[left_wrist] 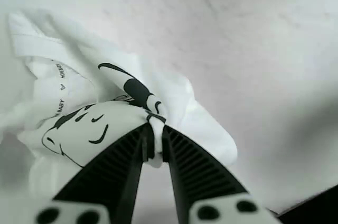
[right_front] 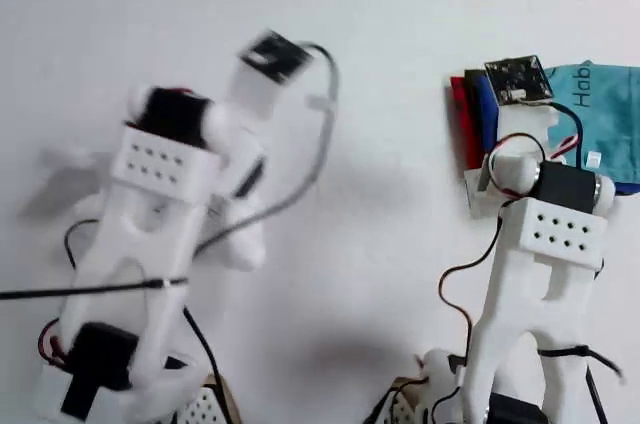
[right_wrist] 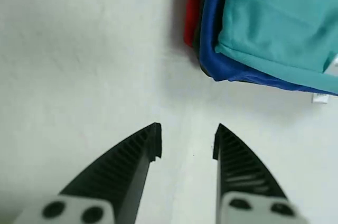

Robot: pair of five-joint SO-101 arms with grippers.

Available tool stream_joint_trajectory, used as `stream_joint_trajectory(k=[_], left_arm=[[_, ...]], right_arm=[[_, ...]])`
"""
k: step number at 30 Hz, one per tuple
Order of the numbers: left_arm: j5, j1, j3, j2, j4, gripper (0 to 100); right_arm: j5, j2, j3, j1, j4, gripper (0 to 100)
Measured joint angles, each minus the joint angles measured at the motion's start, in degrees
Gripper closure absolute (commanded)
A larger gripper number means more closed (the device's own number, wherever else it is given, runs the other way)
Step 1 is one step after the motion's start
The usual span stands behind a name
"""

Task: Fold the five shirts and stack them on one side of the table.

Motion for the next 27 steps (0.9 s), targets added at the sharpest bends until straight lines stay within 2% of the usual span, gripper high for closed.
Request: stream_joint_trajectory(k=[4,7,15,21,27], left_arm=[[0.88,0.97,0.09,-4.13,0.0,78],[0.7,-1.93,0.09,-7.21,0.0,78],[-4.92,-20.22,4.66,-9.67,-0.18,79],[-5.63,-36.84,19.6,-9.67,-11.25,79],[-14.42,-45.36,36.04,-9.67,-23.91,78]], right_arm=[[0.0,0.0,0.0,0.0,0.0,83.6],[0.0,0.0,0.0,0.0,0.0,83.6],[0.0,0.0,0.0,-0.18,-1.58,83.6],[0.0,0.0,0.0,-4.4,-1.58,83.6],[0.0,0.0,0.0,-10.11,-1.58,83.6]])
